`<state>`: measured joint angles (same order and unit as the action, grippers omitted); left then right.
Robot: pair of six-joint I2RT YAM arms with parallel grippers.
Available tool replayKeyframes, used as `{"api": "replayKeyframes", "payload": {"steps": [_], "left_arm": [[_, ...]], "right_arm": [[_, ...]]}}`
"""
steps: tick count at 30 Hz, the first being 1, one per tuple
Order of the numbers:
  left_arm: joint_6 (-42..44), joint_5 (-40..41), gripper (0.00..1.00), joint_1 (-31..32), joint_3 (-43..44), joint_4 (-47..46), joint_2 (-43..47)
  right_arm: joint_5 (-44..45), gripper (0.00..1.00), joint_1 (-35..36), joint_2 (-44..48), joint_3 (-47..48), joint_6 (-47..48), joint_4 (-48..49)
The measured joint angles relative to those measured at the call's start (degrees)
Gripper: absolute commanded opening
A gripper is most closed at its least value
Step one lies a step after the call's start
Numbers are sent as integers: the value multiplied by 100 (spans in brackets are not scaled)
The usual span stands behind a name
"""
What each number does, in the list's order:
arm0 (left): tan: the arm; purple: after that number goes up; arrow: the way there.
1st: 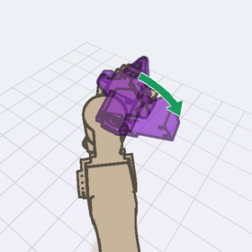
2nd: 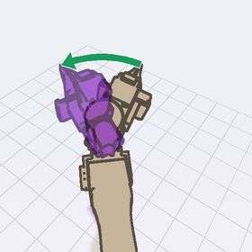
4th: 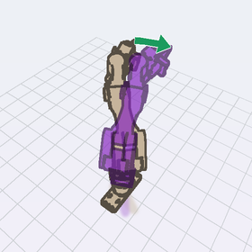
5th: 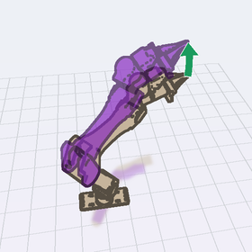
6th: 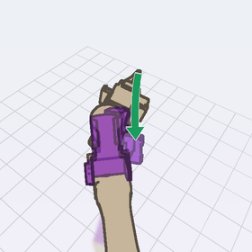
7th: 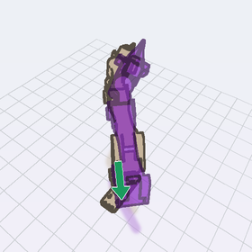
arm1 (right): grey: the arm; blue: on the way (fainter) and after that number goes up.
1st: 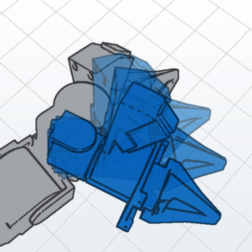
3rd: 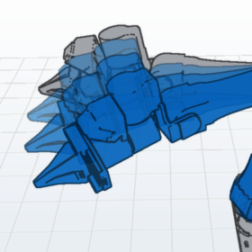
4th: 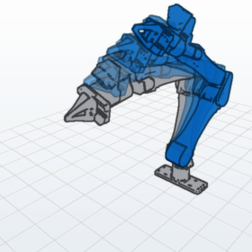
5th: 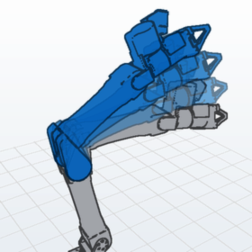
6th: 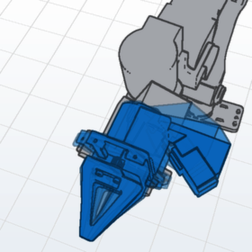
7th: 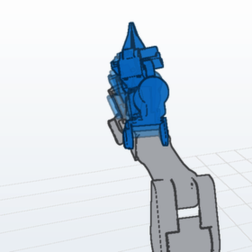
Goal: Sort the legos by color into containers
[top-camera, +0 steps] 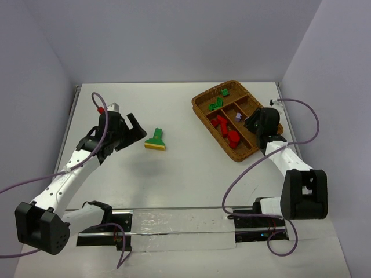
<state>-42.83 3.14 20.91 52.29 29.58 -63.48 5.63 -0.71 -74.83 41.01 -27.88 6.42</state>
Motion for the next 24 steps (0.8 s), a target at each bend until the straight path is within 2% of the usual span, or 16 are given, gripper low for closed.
{"api": "replayKeyframes", "payload": {"steps": [2,4,7,10,20,24], "left_arm": [[1,92,96,0,-8,66,70],[4,180,96,0,-9,109,136],[7,249,96,0,-9,122,162],[5,275,96,0,-9,194,114],[223,362,95,151,103,465,-284],[327,463,93,412,445,542,-869]], "right_arm": [[2,21,-109,-107,0,1,-6],[6,41,-151,-189,0,8,-4],[4,59,-164,-291,41,85,-20],[2,71,-170,-417,159,192,-52],[-172,73,-160,-185,262,389,-224],[-157,73,309,240,262,505,-211]]}}
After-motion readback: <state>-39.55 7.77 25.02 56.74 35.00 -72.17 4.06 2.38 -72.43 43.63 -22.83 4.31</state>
